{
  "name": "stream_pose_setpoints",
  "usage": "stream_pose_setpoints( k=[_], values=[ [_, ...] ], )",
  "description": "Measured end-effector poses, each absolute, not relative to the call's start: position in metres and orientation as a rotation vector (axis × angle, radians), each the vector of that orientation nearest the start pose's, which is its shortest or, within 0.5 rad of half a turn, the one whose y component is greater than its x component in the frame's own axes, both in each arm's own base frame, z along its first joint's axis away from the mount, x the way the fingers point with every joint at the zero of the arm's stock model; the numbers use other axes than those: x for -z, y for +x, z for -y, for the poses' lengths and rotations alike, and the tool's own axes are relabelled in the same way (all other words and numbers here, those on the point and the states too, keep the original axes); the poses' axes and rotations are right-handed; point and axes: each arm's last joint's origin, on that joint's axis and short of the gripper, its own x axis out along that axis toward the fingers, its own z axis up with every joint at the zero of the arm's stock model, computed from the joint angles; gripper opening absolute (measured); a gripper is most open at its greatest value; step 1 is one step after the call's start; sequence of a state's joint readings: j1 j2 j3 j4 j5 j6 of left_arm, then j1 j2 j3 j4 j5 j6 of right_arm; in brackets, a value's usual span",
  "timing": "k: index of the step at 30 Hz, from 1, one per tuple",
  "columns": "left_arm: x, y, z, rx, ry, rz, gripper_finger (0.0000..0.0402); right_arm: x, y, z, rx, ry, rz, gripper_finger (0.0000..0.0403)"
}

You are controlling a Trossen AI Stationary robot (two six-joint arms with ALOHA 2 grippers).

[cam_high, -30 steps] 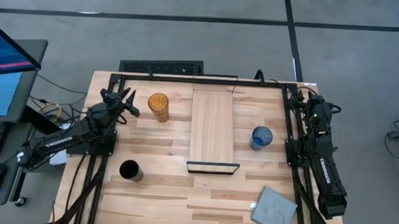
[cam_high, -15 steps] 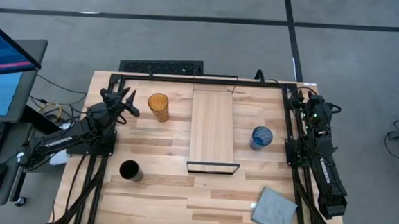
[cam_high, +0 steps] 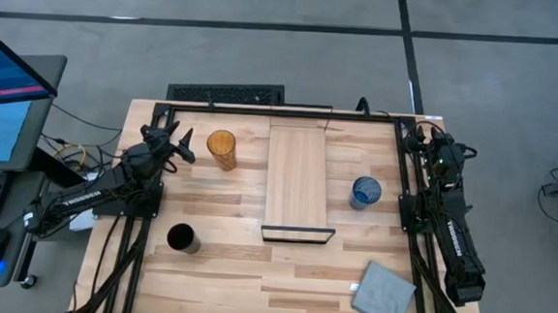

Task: Stack small to large cups/mugs on shelf
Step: Put the brown cup on the shelf

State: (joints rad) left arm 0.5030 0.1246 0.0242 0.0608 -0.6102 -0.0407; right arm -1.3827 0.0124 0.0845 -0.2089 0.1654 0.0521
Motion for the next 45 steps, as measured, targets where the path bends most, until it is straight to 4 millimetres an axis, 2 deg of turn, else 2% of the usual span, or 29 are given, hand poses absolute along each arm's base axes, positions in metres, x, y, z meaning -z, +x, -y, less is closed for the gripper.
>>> stream_pose_setpoints(
  k=[3,5,12,17,25,29,33,36,41,45],
  values=[
    [-0.171,0.079,-0.062,-1.095,-0.022,0.001,0.0236,-0.171,0.012,0.091,1.549,0.128,-0.084,0.0214],
    [-0.179,0.079,-0.061,-1.064,0.011,0.015,0.0236,-0.171,0.012,0.091,1.549,0.128,-0.084,0.0214],
    [-0.234,0.071,-0.054,-0.981,0.086,0.076,0.0236,-0.171,0.012,0.091,1.549,0.128,-0.084,0.0214],
    [-0.27,0.072,-0.051,-0.868,0.013,-0.022,0.0236,-0.171,0.012,0.091,1.549,0.128,-0.084,0.0214],
    [-0.312,0.105,-0.065,-0.71,-0.003,-0.273,0.0236,-0.171,0.012,0.091,1.549,0.128,-0.083,0.0214],
    [-0.327,0.125,-0.076,-0.708,-0.037,-0.374,0.0236,-0.171,0.012,0.091,1.549,0.128,-0.083,0.0214],
    [-0.334,0.143,-0.089,-0.755,-0.049,-0.512,0.0236,-0.171,0.012,0.091,1.549,0.128,-0.083,0.0214],
    [-0.34,0.156,-0.103,-0.775,-0.127,-0.605,0.0236,-0.171,0.012,0.091,1.549,0.129,-0.084,0.0214],
    [-0.343,0.173,-0.126,-0.766,-0.279,-0.833,0.0236,-0.171,0.012,0.091,1.549,0.129,-0.084,0.0214],
    [-0.343,0.186,-0.137,-0.707,-0.297,-1.007,0.0236,-0.171,0.012,0.091,1.549,0.129,-0.084,0.0214]
  ],
)
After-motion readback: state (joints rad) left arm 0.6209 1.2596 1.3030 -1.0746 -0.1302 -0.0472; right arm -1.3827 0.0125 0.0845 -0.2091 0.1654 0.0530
